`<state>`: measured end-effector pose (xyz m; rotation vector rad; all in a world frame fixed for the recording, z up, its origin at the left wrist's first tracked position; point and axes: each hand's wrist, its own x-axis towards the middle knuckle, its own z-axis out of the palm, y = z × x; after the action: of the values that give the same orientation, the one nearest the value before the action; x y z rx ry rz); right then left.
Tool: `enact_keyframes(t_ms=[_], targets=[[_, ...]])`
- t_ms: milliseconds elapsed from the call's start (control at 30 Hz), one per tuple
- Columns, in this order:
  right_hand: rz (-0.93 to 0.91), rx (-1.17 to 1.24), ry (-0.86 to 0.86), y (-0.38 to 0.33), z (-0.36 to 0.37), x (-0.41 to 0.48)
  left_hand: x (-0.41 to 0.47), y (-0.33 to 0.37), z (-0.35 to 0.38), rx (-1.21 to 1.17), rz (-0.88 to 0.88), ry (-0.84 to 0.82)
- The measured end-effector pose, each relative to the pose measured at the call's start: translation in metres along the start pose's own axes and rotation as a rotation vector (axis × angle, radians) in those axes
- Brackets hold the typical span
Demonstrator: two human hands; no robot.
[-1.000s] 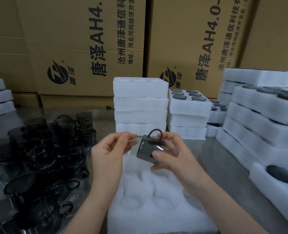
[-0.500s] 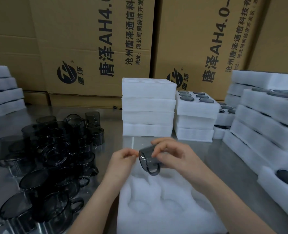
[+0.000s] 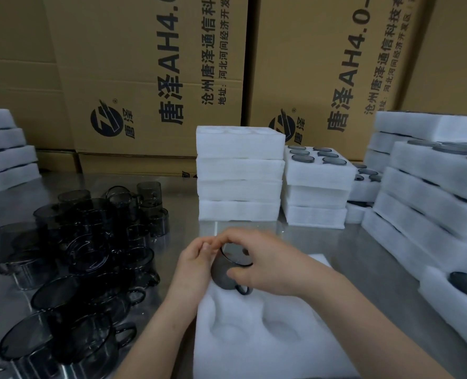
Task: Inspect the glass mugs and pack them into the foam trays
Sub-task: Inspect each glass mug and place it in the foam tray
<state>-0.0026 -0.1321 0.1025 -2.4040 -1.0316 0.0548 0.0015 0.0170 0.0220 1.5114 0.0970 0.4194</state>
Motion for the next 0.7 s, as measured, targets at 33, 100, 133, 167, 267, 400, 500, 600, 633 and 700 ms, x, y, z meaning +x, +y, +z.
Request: enact_keyframes(t_ms=[33,100,133,167,267,400,500,600,633,700], targets=[[-0.002,-0.023,-0.001,-0.001,0.0,0.0,0.0,0.0,0.0,0.009,0.007,0.004],[-0.013,-0.054,-0.001,-0.003,0.001,0.0,0.001,-0.002,0.0,0.019,0.024,0.004],[-0.022,-0.067,-0.001,-0.003,0.001,-0.001,0.002,-0.002,0.0,0.019,0.03,0.005],[-0.03,-0.076,0.0,-0.005,0.001,-0.001,0.002,-0.004,0.0,0.017,0.036,0.006],[-0.058,-0.103,-0.002,-0.009,0.001,-0.001,0.005,-0.006,0.0,0.011,0.051,0.003],[-0.098,-0.153,0.004,-0.011,0.006,0.001,0.009,-0.011,-0.001,0.011,0.068,-0.004],[-0.109,-0.151,0.003,-0.012,0.007,0.001,0.015,-0.018,-0.002,0.091,0.056,-0.012],[-0.122,-0.157,-0.024,-0.015,0.008,0.002,0.022,-0.022,0.003,0.244,0.032,-0.022],[-0.12,-0.156,-0.034,-0.015,0.006,0.003,0.022,-0.022,0.004,0.263,0.03,-0.02],[-0.102,-0.156,-0.062,-0.015,0.002,0.004,0.019,-0.019,0.003,0.21,0.012,-0.019]])
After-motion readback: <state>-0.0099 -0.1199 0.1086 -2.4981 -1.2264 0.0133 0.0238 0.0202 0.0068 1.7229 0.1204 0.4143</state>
